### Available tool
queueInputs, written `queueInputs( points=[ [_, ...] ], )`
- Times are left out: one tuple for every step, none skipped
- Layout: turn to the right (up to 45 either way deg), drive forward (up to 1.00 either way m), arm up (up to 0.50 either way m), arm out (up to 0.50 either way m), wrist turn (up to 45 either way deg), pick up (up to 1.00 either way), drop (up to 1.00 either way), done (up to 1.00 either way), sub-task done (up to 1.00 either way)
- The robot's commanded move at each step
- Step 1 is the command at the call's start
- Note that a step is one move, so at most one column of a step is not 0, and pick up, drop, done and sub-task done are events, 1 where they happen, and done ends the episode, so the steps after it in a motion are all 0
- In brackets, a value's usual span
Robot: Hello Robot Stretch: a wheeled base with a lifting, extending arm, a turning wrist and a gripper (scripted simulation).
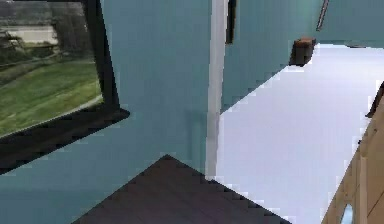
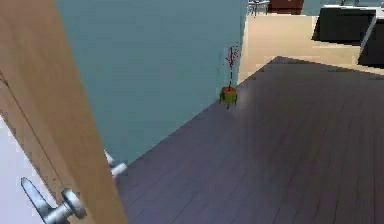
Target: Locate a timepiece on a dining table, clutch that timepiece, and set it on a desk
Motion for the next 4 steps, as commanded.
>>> queueInputs(
  points=[
    [0.0, 0.50, 0.00, 0.00, 0.0, 0.00, 0.00, 0.00, 0.00],
    [9.0, 0.00, 0.00, 0.00, 0.0, 0.00, 0.00, 0.00, 0.00],
    [0.0, 0.35, 0.00, 0.00, 0.0, 0.00, 0.00, 0.00, 0.00],
    [36.0, 0.00, 0.00, 0.00, 0.0, 0.00, 0.00, 0.00, 0.00]
  ],
)
